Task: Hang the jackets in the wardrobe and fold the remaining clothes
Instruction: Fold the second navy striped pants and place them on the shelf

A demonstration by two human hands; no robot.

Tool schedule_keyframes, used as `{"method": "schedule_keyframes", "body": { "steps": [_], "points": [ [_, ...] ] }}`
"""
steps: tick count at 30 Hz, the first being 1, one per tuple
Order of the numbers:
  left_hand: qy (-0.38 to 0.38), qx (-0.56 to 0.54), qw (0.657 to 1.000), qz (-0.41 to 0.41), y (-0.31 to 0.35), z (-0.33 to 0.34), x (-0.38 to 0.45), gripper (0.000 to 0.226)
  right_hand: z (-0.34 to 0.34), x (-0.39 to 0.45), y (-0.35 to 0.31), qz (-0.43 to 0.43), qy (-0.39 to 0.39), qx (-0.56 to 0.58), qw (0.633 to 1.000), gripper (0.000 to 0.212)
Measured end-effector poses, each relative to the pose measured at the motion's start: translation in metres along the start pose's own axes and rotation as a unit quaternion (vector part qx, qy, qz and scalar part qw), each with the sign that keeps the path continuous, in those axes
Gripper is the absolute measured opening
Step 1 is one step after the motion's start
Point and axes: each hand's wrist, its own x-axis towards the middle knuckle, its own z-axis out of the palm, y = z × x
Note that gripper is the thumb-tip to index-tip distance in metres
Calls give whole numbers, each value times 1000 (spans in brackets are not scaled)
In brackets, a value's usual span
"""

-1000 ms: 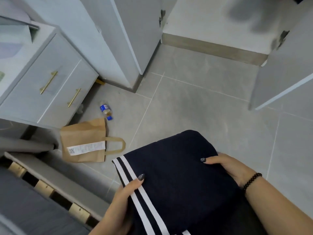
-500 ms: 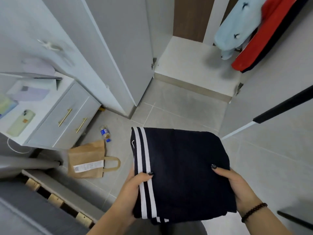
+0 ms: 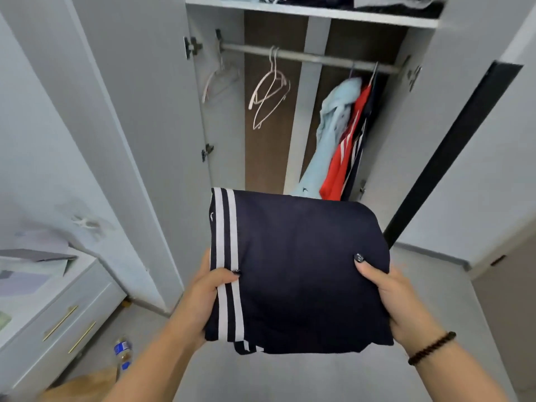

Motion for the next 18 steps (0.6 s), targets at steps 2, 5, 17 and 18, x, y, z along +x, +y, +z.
{"method": "schedule_keyframes", "body": {
  "steps": [2, 5, 17, 18],
  "points": [
    [-8, 13, 1000, 19, 26, 11, 6, 53, 2, -4, -28, -56, 0, -20, 998, 51],
    [-15, 35, 998, 55, 65, 27, 16, 48, 10, -4, -62, -125, 5, -38, 991, 50],
    [-46, 87, 976, 195, 197, 42, 134, 43, 77, 92, -146, -320, 37, -80, 943, 42],
    [-52, 93, 973, 203, 208, 39, 151, 40, 84, 106, -153, -331, 39, -67, 941, 41]
  ]
}}
